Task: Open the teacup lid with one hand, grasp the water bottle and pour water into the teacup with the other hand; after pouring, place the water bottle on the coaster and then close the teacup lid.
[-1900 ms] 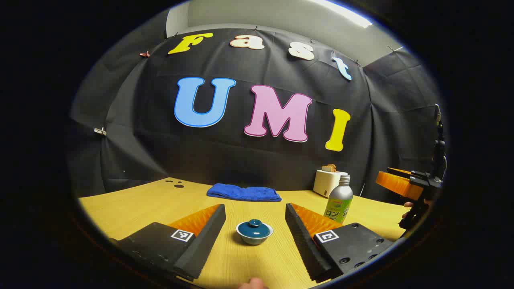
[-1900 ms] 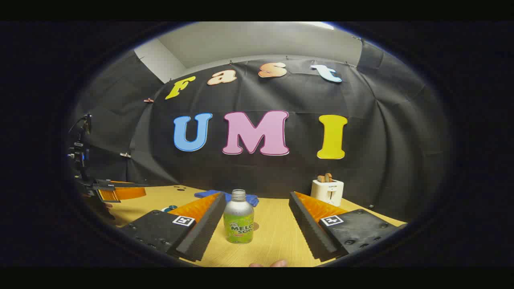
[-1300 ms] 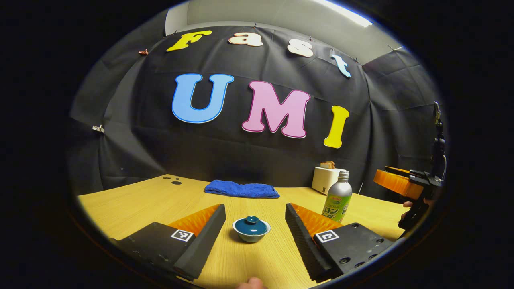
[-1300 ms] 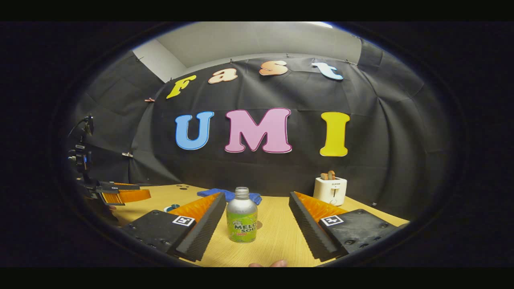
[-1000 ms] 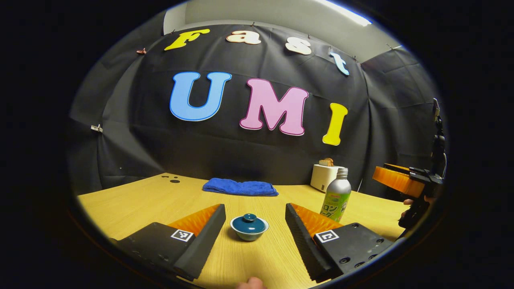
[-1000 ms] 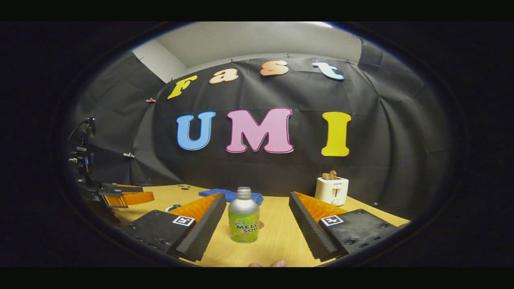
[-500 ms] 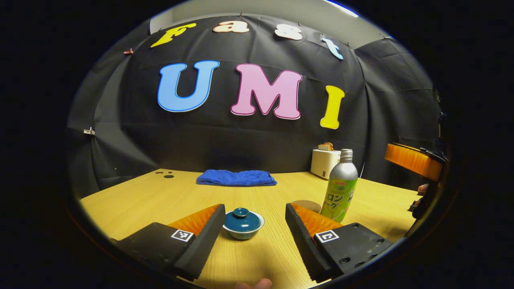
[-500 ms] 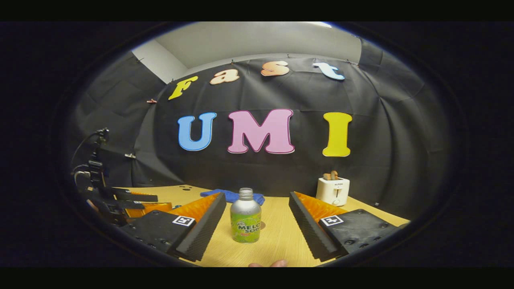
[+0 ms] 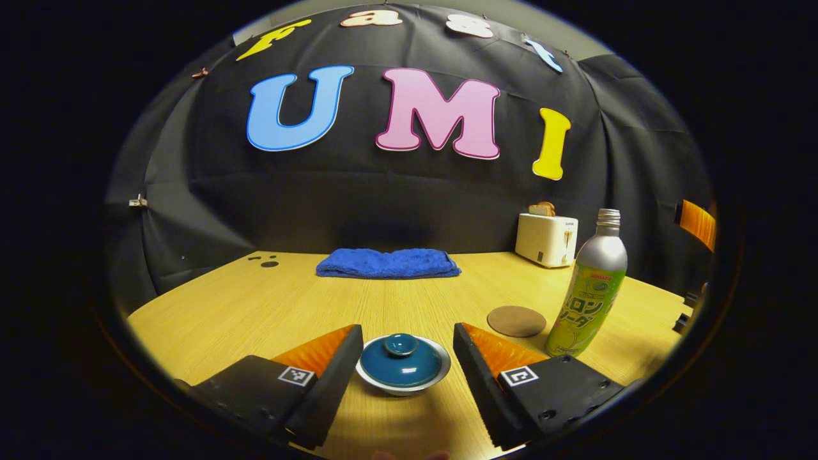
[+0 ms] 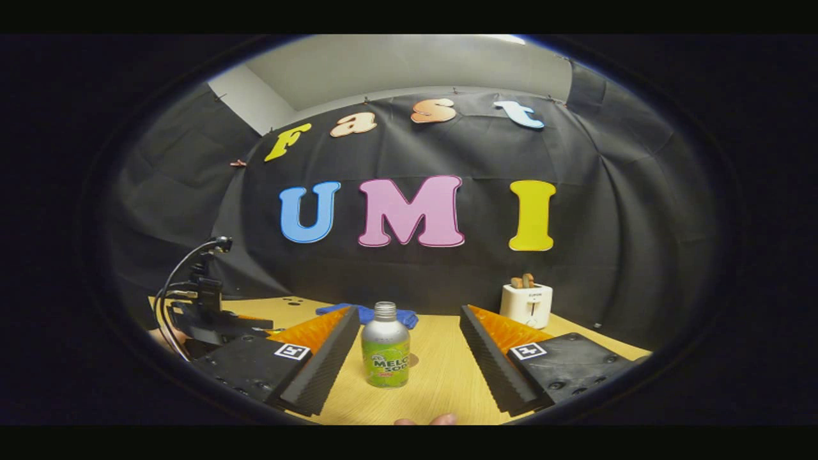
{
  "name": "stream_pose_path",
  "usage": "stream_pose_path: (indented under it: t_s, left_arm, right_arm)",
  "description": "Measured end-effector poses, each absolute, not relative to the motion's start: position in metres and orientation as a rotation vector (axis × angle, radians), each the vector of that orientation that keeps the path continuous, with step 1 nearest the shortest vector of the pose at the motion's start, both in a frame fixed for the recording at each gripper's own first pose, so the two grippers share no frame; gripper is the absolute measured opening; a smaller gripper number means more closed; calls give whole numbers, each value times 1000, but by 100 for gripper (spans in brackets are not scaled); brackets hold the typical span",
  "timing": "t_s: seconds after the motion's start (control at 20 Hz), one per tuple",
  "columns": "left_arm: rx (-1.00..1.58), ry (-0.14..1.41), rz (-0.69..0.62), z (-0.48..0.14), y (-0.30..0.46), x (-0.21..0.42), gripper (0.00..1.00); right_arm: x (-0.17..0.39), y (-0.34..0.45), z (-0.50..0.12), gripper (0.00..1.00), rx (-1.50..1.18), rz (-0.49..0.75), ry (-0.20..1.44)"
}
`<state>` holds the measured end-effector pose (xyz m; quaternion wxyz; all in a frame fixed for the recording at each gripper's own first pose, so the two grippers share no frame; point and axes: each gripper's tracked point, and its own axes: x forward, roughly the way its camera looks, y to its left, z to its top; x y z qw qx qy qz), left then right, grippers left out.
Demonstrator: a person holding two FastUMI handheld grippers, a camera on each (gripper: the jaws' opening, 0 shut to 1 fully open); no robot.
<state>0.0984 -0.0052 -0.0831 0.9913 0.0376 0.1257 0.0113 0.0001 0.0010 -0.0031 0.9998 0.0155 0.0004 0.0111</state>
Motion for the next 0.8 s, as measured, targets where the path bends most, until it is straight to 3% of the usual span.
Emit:
stream_pose_path:
  t_s: [0.15,0.2,0.6,0.65,0.8]
  left_arm:
    - [80,258,33,-84,-3,103,81]
    - [81,261,39,-85,-2,104,73]
    - [66,294,43,-91,0,112,36]
    - [62,289,42,-90,-1,112,38]
    - [39,262,44,-85,0,112,31]
  right_arm:
    - [0,0,-3,98,36,23,2]
    - [0,-1,-2,98,35,22,-1]
    - [-1,-5,-1,97,44,15,-3]
    - [-1,-5,-1,97,45,13,-5]
    - [-1,-4,-1,98,45,14,-5]
